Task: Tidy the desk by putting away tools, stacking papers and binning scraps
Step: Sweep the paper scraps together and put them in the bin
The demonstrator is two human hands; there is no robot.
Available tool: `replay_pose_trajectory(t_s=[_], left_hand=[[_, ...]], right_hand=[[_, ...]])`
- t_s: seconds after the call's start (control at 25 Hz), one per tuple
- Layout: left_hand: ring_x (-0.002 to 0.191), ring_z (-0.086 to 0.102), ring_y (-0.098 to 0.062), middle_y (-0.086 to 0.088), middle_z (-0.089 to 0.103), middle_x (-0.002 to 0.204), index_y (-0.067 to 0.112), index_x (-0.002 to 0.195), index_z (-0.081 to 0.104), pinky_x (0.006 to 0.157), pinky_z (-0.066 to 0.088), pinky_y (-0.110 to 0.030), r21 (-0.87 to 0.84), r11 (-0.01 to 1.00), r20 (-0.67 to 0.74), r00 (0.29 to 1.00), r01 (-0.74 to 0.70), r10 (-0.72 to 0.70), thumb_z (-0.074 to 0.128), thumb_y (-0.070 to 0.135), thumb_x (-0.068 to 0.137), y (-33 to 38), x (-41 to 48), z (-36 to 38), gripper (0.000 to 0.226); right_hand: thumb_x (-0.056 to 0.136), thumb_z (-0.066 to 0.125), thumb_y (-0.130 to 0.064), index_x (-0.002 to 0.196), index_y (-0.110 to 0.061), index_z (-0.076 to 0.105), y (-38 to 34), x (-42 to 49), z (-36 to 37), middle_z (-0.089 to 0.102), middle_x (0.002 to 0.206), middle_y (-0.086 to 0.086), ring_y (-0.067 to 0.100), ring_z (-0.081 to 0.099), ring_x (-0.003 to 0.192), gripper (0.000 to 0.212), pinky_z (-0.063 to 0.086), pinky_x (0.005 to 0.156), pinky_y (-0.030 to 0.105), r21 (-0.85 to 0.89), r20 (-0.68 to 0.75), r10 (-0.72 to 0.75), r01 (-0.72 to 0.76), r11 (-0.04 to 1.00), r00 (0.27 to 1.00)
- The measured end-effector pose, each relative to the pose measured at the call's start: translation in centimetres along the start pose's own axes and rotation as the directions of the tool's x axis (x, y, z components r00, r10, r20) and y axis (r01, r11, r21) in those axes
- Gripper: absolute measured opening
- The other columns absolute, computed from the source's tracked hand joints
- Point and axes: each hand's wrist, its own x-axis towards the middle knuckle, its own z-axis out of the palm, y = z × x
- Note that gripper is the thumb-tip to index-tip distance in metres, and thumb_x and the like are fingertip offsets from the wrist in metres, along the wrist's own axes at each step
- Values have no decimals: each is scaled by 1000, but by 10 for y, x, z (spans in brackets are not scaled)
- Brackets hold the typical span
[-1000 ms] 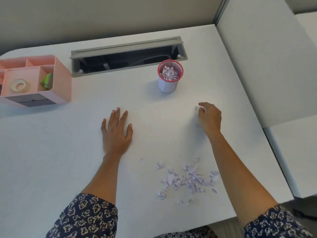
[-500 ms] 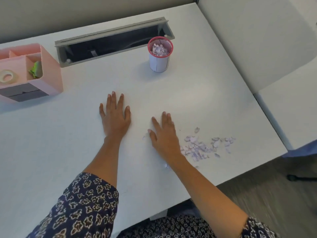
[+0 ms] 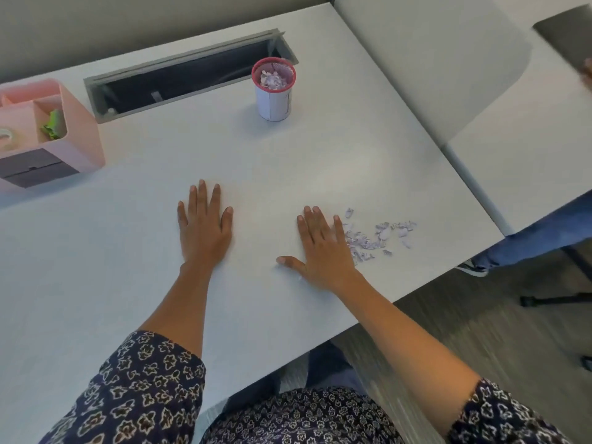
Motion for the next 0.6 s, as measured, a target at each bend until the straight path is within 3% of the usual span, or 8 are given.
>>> replay_pose_trajectory(t_s=[0.16, 0.32, 0.48, 0.6], left_hand=[[150, -3, -21, -5, 2, 163, 21, 154, 12, 121, 0, -46, 8, 1000, -5, 1000, 14, -14, 20, 42, 102, 2, -8, 2, 57], [150, -2, -22, -5, 3, 163, 20, 155, 12, 121, 1, -47, 3, 1000, -1, 1000, 16, -16, 21, 42, 103, 3, -9, 2, 57], [150, -2, -21, -5, 4, 163, 20, 155, 13, 121, 1, -47, 7, 1000, -2, 1000, 21, -21, 21, 41, 103, 5, -9, 1, 57], [150, -2, -21, -5, 4, 163, 21, 154, 13, 121, 1, -46, 7, 1000, -12, 1000, 25, -25, 21, 41, 103, 5, -10, 1, 56]], right_hand=[[81, 1, -82, 154, -21, -5, 60, -2, -13, -16, 161, 6, 25, -21, 147, 95, -10, 118, 54, 103, -57, 171, -164, 981, 984], [80, 3, -84, 155, -27, -2, 121, -17, -3, -14, 162, 10, 32, -18, 147, 94, -6, 118, 57, 191, -54, 362, -346, 918, 931], [76, 5, -88, 155, -22, 2, 126, -36, 16, -12, 162, 12, 30, -17, 148, 103, 0, 120, 55, 383, -91, 318, -261, 886, 944], [76, 16, -88, 155, -19, -3, 98, -52, 30, -16, 161, 12, 29, -20, 147, 107, 0, 120, 55, 362, -130, 245, -184, 914, 961]])
